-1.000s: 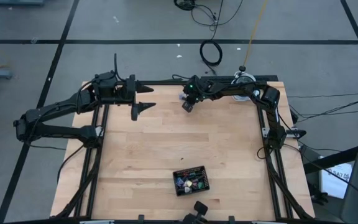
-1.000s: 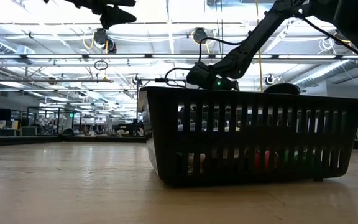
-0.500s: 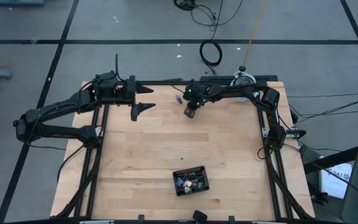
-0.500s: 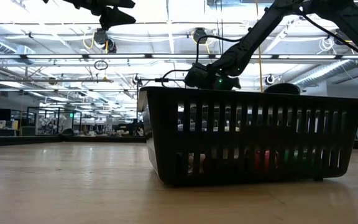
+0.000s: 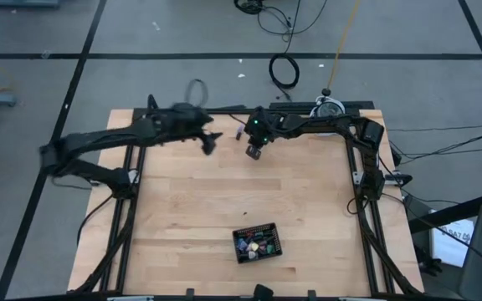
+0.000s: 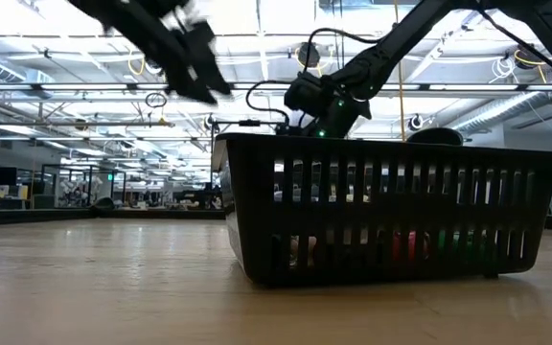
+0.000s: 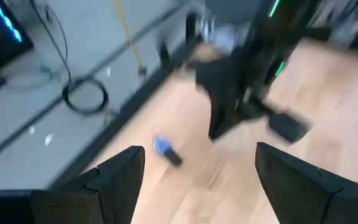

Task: Pick & Place Nail Polish
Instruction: Put the blue nail polish bottle into the black bin

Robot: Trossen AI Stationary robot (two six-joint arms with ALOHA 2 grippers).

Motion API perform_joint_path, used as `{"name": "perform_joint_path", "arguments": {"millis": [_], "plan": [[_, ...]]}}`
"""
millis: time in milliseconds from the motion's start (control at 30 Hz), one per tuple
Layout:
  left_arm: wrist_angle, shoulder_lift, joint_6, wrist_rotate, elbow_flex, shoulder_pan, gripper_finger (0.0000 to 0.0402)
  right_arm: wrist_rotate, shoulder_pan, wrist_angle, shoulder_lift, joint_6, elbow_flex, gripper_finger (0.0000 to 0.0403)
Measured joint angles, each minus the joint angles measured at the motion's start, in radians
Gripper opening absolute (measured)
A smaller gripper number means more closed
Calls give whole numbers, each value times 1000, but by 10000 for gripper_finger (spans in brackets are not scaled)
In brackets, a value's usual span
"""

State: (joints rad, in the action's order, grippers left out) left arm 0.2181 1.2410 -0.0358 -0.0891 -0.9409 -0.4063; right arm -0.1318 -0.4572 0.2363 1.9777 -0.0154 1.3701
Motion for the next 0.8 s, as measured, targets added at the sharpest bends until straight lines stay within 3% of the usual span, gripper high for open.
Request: {"name": "perform_joint_path", "arguments": {"millis": [267, 333, 400, 567, 800], "plan": [[-249, 418, -9, 15, -17, -67, 301, 1, 1, -35, -16, -1, 2, 12], [-263, 487, -27, 113, -42, -94, 301, 71, 2, 27, -23, -18, 3, 11], [-274, 538, -29, 143, -79, -109, 301, 137, 2, 83, -28, -28, 0, 11], [-147, 633, 0, 111, -199, -135, 301, 183, -18, 211, -72, -50, 0, 13], [4, 708, 72, 93, -313, -146, 301, 183, -34, 252, -218, -62, -47, 6]]}}
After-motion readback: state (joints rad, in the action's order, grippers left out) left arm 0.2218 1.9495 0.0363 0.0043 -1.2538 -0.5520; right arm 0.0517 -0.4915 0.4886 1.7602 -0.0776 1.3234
